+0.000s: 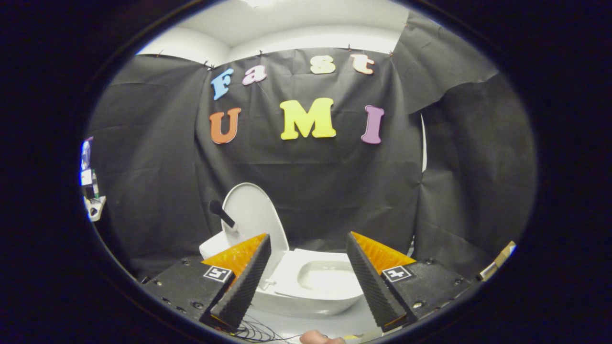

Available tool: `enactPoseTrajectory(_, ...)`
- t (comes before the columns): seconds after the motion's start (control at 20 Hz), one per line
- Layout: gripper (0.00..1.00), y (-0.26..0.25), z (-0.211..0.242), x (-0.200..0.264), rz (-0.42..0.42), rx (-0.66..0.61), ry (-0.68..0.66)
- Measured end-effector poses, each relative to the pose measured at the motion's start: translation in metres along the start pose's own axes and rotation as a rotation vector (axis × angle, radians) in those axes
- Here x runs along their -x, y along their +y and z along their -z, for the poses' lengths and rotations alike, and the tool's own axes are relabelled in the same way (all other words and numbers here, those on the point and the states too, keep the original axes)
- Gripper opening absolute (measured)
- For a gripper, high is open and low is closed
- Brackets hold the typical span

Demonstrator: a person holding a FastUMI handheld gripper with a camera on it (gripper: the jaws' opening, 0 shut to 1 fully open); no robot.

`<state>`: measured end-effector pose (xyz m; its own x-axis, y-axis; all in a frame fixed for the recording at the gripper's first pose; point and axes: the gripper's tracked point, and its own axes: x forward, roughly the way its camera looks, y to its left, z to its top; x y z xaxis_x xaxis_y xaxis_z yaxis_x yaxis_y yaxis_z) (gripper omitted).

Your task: Open the toilet lid.

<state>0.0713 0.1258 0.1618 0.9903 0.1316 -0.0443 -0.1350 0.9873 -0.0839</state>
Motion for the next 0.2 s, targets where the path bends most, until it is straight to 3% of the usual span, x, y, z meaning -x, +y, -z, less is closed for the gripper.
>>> enactPoseTrajectory(0.2, 0.99, -0.012, 0.043, 0.024, 0.016, -0.045, -0.005)
